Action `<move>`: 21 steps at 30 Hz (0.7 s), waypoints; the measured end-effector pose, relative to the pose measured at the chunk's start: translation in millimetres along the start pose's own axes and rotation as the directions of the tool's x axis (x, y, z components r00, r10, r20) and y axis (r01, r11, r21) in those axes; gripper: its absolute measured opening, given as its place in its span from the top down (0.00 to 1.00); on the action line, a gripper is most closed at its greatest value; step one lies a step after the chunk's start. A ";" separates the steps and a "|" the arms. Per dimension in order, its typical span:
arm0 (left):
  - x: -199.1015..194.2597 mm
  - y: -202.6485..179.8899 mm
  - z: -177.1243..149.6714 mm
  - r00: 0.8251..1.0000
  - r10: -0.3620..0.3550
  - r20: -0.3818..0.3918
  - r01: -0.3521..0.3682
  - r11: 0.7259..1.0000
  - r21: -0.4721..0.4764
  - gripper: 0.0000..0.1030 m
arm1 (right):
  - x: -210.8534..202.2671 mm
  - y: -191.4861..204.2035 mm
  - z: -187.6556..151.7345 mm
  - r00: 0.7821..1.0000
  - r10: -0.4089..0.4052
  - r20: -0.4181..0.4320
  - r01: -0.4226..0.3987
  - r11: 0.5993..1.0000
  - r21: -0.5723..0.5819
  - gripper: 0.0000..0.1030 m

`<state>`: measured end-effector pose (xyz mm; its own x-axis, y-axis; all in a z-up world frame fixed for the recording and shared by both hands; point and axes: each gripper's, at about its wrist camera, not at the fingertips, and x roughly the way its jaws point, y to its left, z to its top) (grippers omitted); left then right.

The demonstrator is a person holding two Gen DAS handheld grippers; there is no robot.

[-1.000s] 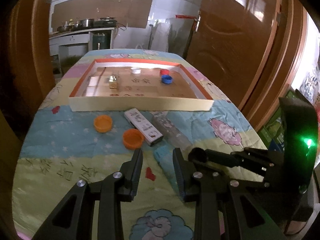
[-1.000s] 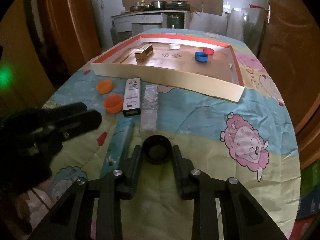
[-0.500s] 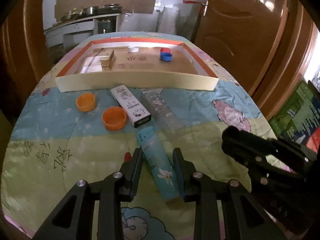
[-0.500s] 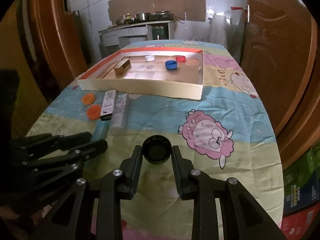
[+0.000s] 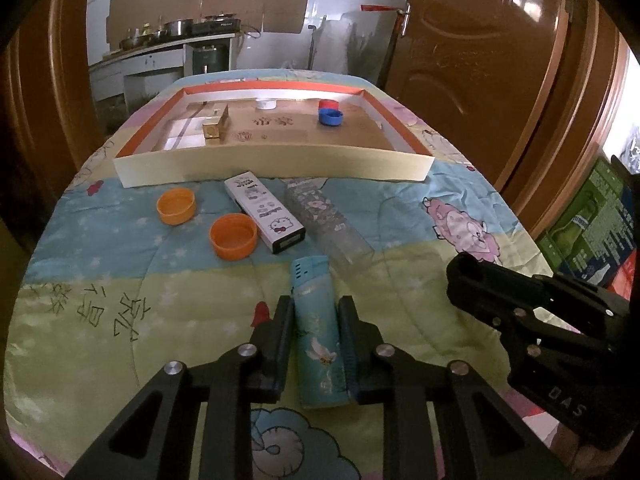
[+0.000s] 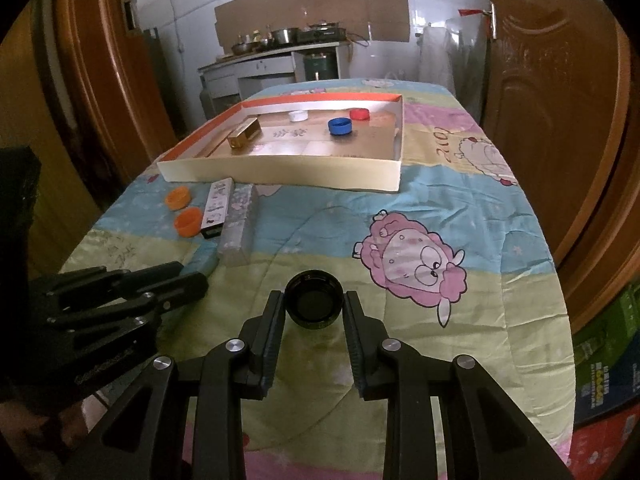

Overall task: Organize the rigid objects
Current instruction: 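Grasp the black cap with the right gripper while the left grasps the blue lighter, then carry the black cap and blue lighter over the box tray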

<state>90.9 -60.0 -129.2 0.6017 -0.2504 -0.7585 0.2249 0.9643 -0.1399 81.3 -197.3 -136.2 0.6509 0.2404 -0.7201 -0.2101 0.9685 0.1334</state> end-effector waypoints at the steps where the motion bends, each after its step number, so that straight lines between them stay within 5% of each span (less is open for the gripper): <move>1: -1.2 0.1 -0.1 1.000 0.000 0.004 0.000 1.000 0.003 0.78 | 0.0 0.0 0.1 1.000 0.001 0.000 -0.001 1.000 -0.001 0.71; 21: -30.0 12.1 18.1 0.996 0.015 0.093 -0.015 1.000 -0.002 0.78 | -1.1 25.4 14.4 1.000 0.005 0.012 -0.004 0.998 -0.057 0.71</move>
<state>89.4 -42.4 -96.7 0.6737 -0.2430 -0.6979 0.2144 0.9680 -0.1300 85.7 -172.1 -122.2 0.6587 0.2458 -0.7111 -0.2542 0.9623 0.0971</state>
